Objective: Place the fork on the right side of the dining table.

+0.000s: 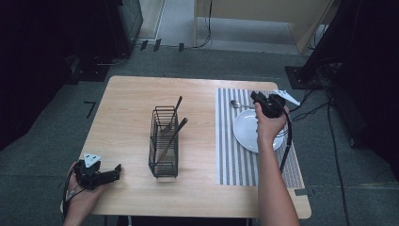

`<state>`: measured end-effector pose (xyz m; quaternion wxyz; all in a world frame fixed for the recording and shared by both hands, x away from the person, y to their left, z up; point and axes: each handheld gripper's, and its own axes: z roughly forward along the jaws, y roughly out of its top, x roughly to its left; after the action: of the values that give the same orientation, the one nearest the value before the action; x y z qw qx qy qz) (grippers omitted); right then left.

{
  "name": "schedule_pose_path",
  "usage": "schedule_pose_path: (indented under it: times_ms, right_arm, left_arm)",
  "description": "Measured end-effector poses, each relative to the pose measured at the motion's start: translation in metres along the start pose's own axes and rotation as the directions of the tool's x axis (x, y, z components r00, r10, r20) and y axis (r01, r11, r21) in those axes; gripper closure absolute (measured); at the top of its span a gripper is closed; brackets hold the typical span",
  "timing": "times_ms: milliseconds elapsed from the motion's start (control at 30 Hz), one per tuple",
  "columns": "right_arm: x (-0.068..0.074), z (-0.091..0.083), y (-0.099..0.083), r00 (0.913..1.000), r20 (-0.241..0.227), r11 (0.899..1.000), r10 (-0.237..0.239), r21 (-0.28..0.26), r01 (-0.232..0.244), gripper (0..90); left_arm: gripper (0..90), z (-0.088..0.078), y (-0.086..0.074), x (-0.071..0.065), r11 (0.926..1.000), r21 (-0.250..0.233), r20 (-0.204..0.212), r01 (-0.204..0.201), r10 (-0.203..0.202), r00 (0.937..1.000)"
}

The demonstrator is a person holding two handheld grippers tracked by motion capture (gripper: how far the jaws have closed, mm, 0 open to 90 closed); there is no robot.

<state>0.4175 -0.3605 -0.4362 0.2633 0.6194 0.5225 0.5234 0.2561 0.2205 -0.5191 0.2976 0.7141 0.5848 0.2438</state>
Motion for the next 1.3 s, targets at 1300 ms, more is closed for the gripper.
schedule_pose_path:
  times_ms: [1300]
  right_arm:
    - [0.207,0.001,-0.039,0.8787,-0.471,0.985,-0.076,0.101,0.14,72.9]
  left_arm:
    - [0.6,0.0,0.0,0.0,1.0,-0.002,0.011,-0.007,0.007,0.9999]
